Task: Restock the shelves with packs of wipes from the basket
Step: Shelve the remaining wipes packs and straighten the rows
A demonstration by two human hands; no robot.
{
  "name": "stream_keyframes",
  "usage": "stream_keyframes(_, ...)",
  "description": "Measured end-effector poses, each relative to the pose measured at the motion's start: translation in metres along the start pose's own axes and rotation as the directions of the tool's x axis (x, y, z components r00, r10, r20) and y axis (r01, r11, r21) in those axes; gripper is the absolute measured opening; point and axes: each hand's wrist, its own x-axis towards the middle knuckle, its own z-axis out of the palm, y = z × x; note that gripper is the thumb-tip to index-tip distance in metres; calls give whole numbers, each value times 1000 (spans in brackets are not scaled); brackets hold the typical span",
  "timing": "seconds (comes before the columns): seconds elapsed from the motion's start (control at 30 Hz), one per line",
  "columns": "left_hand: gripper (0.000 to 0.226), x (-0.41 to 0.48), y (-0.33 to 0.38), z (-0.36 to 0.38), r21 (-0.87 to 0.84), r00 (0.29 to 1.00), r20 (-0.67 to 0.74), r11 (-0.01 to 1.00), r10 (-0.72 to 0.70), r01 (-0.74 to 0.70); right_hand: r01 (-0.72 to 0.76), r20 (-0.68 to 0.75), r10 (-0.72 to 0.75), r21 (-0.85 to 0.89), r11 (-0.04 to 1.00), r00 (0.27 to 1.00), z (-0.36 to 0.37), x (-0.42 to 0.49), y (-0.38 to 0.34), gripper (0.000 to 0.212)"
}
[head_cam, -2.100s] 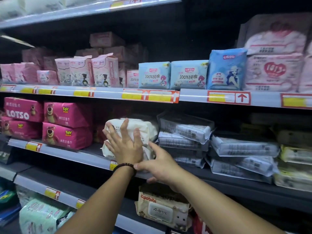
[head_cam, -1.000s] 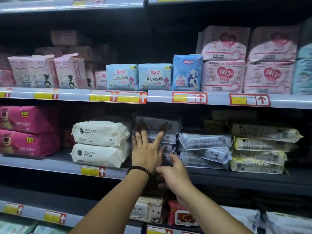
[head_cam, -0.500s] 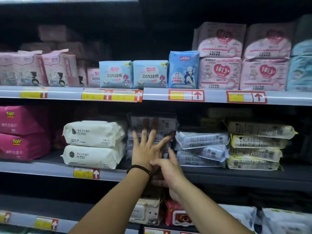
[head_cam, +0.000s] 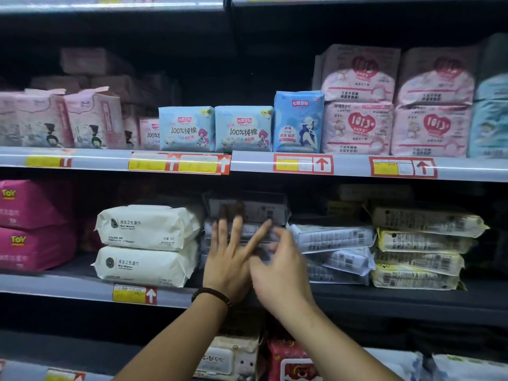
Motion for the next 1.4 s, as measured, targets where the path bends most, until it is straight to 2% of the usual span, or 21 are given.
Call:
stream_keyframes(0.07, 84, 3, -1, 0, -43, 999, 32, 999, -28, 30, 158, -126, -167, -79, 984, 978, -14, 9, -16, 43)
stream_keyframes(0.1, 79, 5, -1, -1, -61, 998, 43, 997, -44, 46, 168, -159, -188, -131, 977, 969, -21, 19, -20, 44)
stream_keyframes(0.13, 75, 5, -2, -2, -76, 997, 49, 995, -56, 59, 134, -180, -163, -164, 977, 970, -29, 31, -24, 48)
stream_keyframes(0.2, 73, 4, -4, -5, -104, 996, 74, 992, -59, 67, -8, -180, -23, -169, 986, 983, -39, 54, -32, 51)
stream_keyframes(0.27, 71, 2, -7, -7, -109, 995, 92, 992, -49, 59, -111, -51, 107, -92, 990, 993, -44, 66, -34, 43)
stream_keyframes(0.33, 69, 1, -8, -9, -109, 994, 104, 993, -42, 54, -184, 52, 185, -14, 983, 981, -49, 71, -38, 47)
stream_keyframes(0.37, 69, 0, -8, -10, -107, 993, 107, 992, -48, 59, -195, 72, 195, -1, 981, 978, -50, 72, -40, 46)
stream_keyframes(0.5, 72, 1, -9, -16, -43, 995, 75, 997, -60, 64, -197, 50, 206, -147, 969, 977, -48, 81, -48, 12)
stream_keyframes(0.63, 74, 1, -13, -15, 0, 997, 66, 999, -43, 43, -197, 123, 236, -266, 944, 964, -45, 85, -62, 18)
stream_keyframes(0.7, 71, 1, -12, -14, -3, 995, 88, 998, -56, 57, -209, 144, 251, -255, 944, 957, -46, 85, -68, 14)
stream_keyframes(0.77, 69, 1, -12, -14, -13, 989, 127, 997, -76, 79, -182, 83, 201, -197, 963, 976, -46, 78, -68, 3)
stream_keyframes(0.83, 67, 3, -11, -15, -2, 985, 147, 996, -87, 88, 1, -93, -18, -182, 983, 996, -45, 58, -57, 20)
stream_keyframes(0.87, 65, 3, -10, -15, 8, 985, 151, 996, -86, 86, 96, -161, -122, -158, 983, 979, -41, 42, -48, 22)
stream_keyframes(0.9, 64, 4, -9, -15, 17, 986, 143, 997, -80, 78, 157, -170, -173, -106, 982, 970, -35, 25, -38, 22)
stream_keyframes(0.93, 64, 4, -8, -14, 26, 988, 138, 997, -75, 72, 134, -112, -136, -30, 991, 984, -28, 9, -29, 22)
stream_keyframes(0.97, 66, 4, -8, -13, 33, 989, 132, 997, -70, 67, 29, -7, -28, 53, 998, 1000, -20, -1, -20, 25)
stream_keyframes(1.03, 74, 3, -8, -11, 27, 992, 110, 998, -65, 62, -266, 214, 226, 180, 947, 950, -5, -7, -3, 42)
stream_keyframes(1.07, 75, 3, -9, -12, 14, 993, 104, 998, -63, 62, -351, 256, 296, 207, 913, 920, 0, -4, 3, 57)
stream_keyframes(1.17, 77, 0, -9, -22, -25, 988, 134, 996, -80, 84, -395, 267, 321, 299, 869, 909, 4, 9, 8, 82)
stream_keyframes(1.3, 88, 1, -8, -37, -17, 969, 234, 996, -77, 84, -454, 332, 336, 397, 798, 881, 4, 16, 5, 95)
stream_keyframes(1.4, 93, 5, -7, -44, 24, 950, 303, 997, -80, 76, -458, 382, 313, 388, 800, 870, 4, 15, 0, 98)
